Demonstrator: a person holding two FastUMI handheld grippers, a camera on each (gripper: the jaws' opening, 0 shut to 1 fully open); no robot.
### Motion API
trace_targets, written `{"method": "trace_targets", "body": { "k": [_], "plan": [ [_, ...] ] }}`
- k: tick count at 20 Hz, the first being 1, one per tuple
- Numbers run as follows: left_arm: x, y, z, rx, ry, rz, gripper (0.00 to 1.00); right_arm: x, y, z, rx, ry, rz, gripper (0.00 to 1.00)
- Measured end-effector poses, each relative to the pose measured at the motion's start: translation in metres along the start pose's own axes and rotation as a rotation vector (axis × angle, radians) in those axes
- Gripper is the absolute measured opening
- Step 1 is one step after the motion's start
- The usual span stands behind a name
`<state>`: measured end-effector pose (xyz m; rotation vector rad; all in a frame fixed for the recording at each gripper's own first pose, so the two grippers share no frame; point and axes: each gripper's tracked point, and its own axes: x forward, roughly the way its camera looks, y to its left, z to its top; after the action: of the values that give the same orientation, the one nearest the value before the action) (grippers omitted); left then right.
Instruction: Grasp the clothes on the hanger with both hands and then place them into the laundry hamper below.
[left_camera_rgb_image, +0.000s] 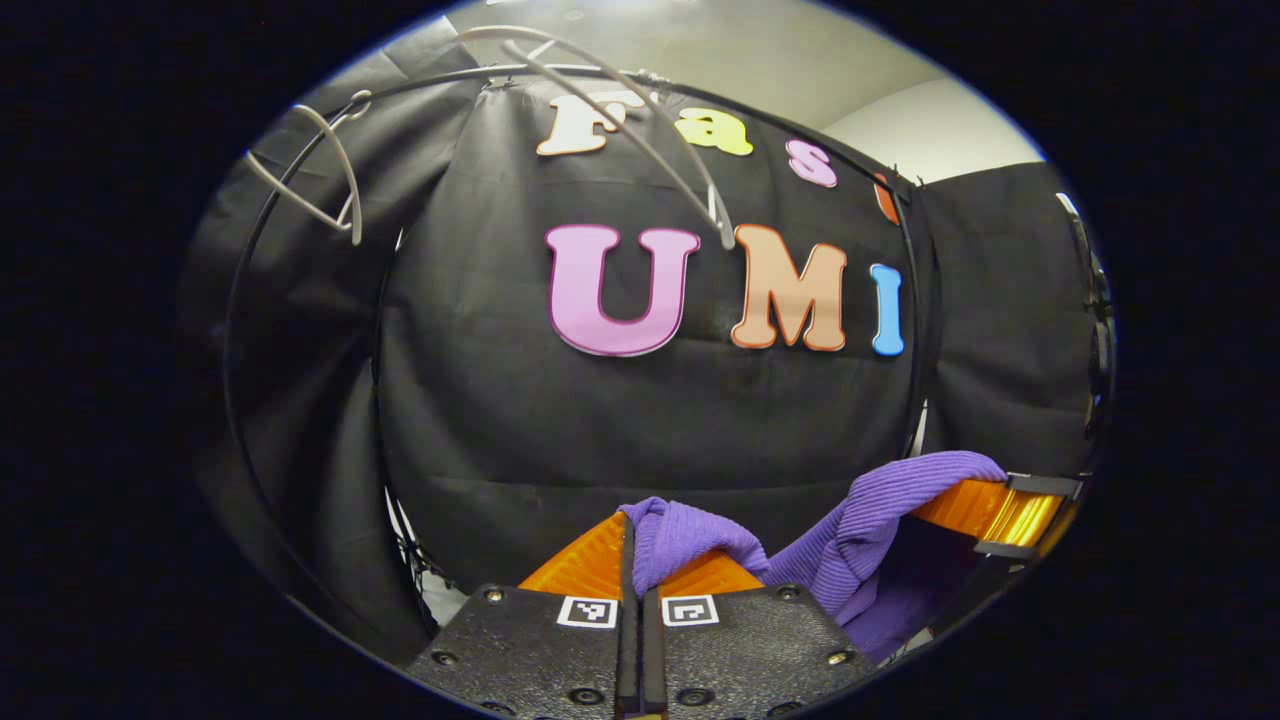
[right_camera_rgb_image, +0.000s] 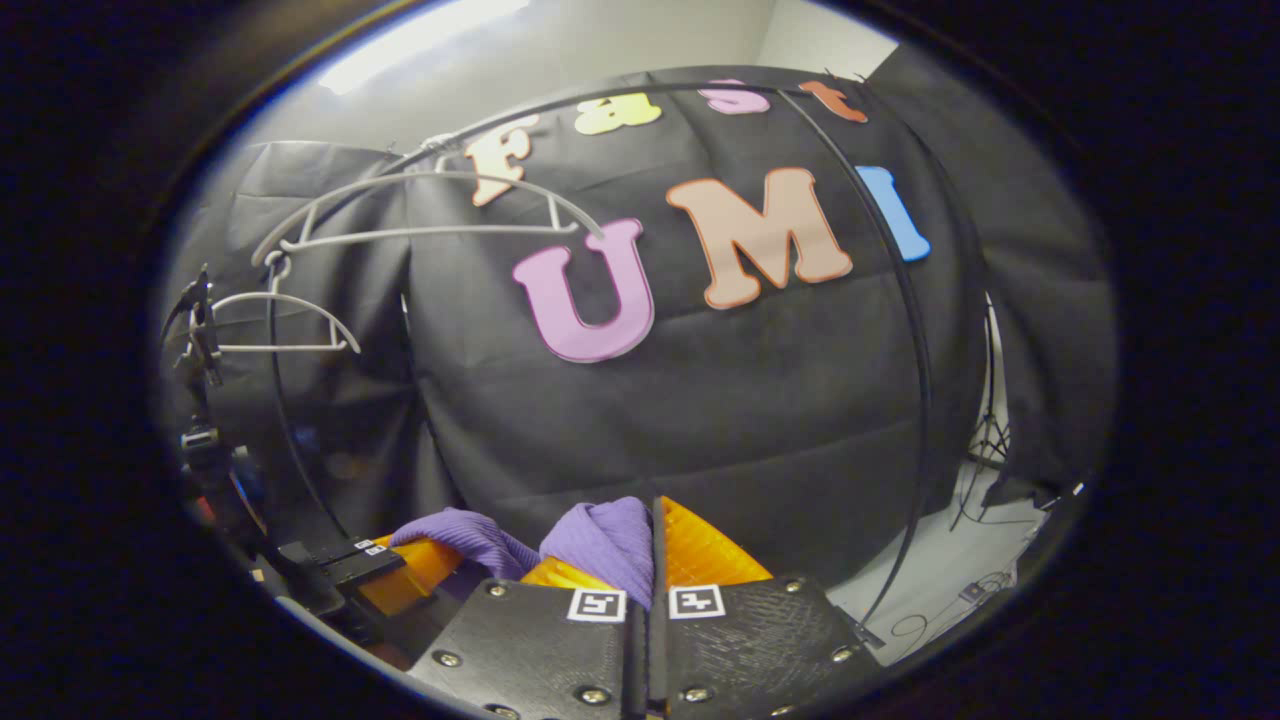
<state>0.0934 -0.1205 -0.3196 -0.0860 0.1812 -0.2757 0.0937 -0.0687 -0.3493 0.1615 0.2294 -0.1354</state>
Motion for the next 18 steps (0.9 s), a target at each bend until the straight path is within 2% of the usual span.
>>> {"method": "trace_targets", "body": {
  "k": [5,9,14,17,18],
  "plan": [
    [0.015,0.011,-0.066,-0.001,0.091,0.014,0.02,0.024,-0.017,-0.07,-0.008,0.107,-0.033,0.02],
    [0.02,0.022,-0.112,0.04,0.157,0.028,0.02,0.037,-0.028,-0.126,0.054,0.195,-0.055,0.02],
    [0.028,0.031,-0.137,0.02,0.186,0.035,0.02,0.052,-0.027,-0.158,0.072,0.247,-0.06,0.02],
    [0.036,0.029,-0.158,0.022,0.202,0.026,0.03,0.053,-0.038,-0.189,0.026,0.305,-0.099,0.0],
    [0.038,0.03,-0.169,0.029,0.222,0.029,0.03,0.057,-0.043,-0.202,0.017,0.329,-0.114,0.02]
  ]
}}
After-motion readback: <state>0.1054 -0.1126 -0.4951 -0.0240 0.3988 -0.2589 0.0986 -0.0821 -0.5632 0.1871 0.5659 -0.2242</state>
